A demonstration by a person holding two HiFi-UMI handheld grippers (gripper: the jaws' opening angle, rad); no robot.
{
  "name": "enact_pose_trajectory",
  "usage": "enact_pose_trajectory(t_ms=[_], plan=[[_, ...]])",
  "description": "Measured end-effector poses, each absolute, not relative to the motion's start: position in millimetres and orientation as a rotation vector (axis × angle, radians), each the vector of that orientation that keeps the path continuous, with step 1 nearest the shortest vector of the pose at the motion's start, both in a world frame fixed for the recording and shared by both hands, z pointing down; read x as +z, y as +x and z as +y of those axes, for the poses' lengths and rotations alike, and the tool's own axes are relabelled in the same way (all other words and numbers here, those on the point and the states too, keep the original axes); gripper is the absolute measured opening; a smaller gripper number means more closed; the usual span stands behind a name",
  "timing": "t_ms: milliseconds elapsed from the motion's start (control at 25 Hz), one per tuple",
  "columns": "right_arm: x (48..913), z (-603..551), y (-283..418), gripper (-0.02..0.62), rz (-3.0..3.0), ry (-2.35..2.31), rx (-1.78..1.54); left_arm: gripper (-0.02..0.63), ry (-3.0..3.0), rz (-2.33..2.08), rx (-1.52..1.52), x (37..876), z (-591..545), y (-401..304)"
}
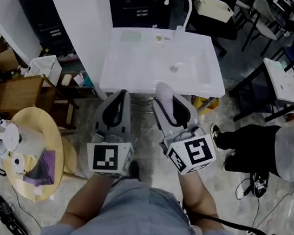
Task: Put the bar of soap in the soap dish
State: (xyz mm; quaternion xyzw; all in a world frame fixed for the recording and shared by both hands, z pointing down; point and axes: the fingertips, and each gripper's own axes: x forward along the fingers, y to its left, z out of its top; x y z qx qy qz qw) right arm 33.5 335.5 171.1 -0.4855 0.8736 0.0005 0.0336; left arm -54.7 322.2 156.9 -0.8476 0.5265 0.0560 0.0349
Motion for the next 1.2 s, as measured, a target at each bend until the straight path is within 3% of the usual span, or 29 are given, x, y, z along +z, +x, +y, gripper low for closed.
enact_pose_trajectory(t_ms=[440,1200], plan=[[163,258,8,0.153,2.700,-1.493,0.043,0.006,-2.625,1.594,0.172,159,251,-73],[198,98,59,0.153,2.748,-1.419,-0.048,0.006,-2.540,1.753,0.092,185,89,-31]])
